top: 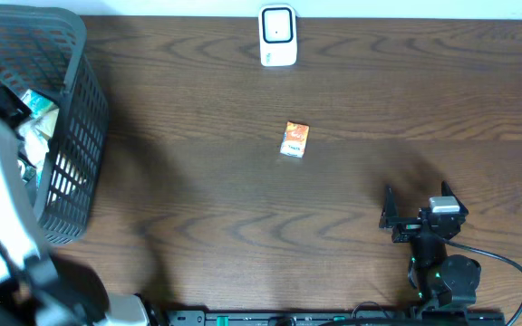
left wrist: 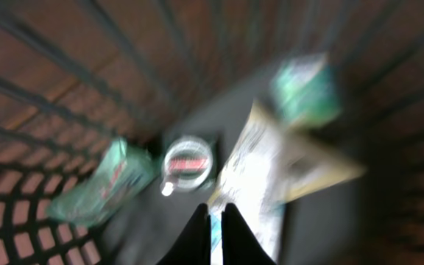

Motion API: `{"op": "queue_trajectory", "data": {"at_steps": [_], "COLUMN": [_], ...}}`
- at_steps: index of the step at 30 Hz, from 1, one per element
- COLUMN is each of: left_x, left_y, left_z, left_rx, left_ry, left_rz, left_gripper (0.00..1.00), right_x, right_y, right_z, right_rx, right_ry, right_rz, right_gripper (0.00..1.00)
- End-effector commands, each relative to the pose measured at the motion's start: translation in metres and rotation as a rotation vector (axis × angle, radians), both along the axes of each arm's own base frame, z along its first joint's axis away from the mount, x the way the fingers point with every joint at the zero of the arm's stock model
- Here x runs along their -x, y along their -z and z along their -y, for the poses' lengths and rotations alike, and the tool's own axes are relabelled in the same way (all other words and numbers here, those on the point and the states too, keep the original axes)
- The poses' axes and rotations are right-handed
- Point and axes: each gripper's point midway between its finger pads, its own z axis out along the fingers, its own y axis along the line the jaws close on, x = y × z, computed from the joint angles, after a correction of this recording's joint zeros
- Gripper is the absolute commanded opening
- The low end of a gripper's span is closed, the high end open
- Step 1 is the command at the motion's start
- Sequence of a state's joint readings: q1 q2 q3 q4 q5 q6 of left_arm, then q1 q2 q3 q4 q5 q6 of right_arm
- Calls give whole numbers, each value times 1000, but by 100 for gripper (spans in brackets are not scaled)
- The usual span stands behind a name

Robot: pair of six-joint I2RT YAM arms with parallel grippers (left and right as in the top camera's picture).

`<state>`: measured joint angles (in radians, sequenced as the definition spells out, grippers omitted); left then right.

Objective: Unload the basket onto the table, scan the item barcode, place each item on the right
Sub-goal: 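Reach the left gripper into the basket and grasp the white snack bag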

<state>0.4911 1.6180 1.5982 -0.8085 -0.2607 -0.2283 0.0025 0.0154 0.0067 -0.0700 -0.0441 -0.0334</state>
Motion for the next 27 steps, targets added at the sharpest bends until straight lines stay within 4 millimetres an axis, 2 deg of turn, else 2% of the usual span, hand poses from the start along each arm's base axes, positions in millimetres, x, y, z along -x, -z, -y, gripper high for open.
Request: {"op": "queue_trajectory", "data": {"at_steps": [1,2,5,6,7,8,9,11,13,14,18,19,27], "left_x": [-7,-7,4,7,10,10,9,4,-3,-5,-15,-18,-33], "left_y": [-84,-108,-148,-151,-154,-153,-148,-131,-110,-102,-57,-38,51], "left_z": [34,45,61,61,63,63,63,59,52,47,30,26,18], "left_rx": [32,29,-6,-13,-30,-38,-41,-41,-30,-27,21,52,166], "left_ry": [104,148,197,197,212,223,232,258,250,235,189,183,205], "left_rz": [326,414,529,534,528,513,493,425,361,337,218,170,-48], "left_gripper": [7,7,8,8,12,25,45,65,93,99,98,98,98], "right_x": [0,0,0,0,0,0,0,0,0,0,0,0,0], "right_y": [0,0,0,0,0,0,0,0,0,0,0,0,0], "right_z": [0,0,0,0,0,0,0,0,0,0,0,0,0], "right_rx": [-10,-10,-10,-10,-10,-10,-10,-10,-10,-10,-10,-10,-10], "right_ry": [4,4,4,4,4,4,4,4,4,4,4,4,4], "right_rz": [0,0,0,0,0,0,0,0,0,0,0,0,0], "right_gripper": [99,99,99,99,99,99,99,99,99,99,99,99,99]}}
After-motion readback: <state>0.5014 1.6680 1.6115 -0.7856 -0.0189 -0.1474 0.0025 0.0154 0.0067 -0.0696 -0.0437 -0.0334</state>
